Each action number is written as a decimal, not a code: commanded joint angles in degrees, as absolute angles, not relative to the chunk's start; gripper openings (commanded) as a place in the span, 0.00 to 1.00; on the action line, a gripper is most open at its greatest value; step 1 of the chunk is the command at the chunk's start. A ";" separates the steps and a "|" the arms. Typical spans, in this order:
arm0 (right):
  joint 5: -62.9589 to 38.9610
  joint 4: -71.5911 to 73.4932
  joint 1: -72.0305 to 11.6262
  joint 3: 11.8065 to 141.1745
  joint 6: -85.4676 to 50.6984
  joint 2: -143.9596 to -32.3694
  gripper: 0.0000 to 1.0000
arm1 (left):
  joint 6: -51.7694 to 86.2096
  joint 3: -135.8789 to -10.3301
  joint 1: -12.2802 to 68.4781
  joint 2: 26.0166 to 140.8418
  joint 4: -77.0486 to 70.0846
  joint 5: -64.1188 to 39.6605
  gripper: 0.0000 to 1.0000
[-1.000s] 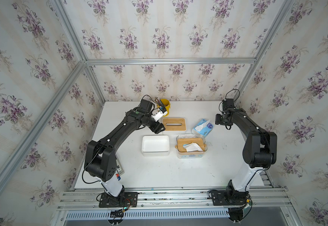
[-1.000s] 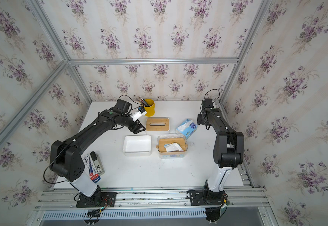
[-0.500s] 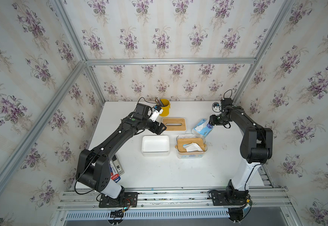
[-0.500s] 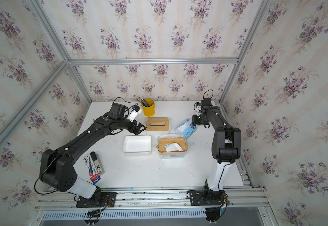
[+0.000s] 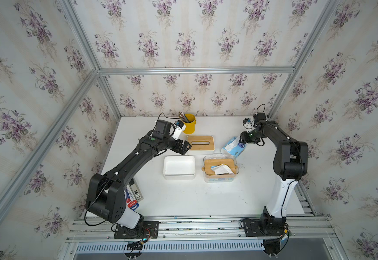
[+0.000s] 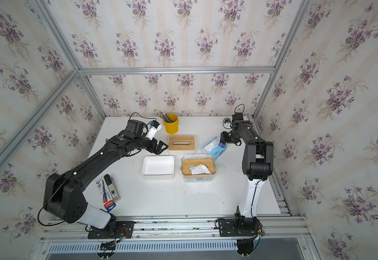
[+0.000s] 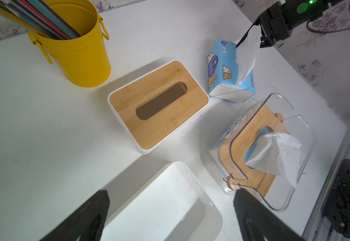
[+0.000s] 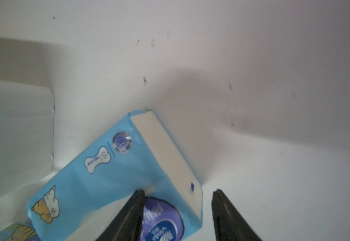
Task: Put the tissue paper into the tissue box
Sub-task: Adjust the paper towel at the center of the board.
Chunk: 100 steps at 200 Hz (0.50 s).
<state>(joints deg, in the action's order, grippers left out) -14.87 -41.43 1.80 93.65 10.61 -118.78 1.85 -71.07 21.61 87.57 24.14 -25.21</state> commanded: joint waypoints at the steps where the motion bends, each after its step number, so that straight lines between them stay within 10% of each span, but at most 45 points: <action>1: -17.91 -43.23 1.85 94.46 11.29 -120.07 0.53 | 1.88 -70.79 21.53 87.57 22.74 -23.94 0.98; 100: -25.05 -35.49 8.07 81.34 4.67 -113.28 0.15 | 2.81 -71.54 21.53 89.71 22.50 -25.25 0.98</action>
<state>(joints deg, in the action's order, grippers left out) -24.47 -37.74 6.44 84.49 8.12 -115.33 2.31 -71.26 21.61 89.73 23.79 -24.43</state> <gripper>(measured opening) 0.168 0.979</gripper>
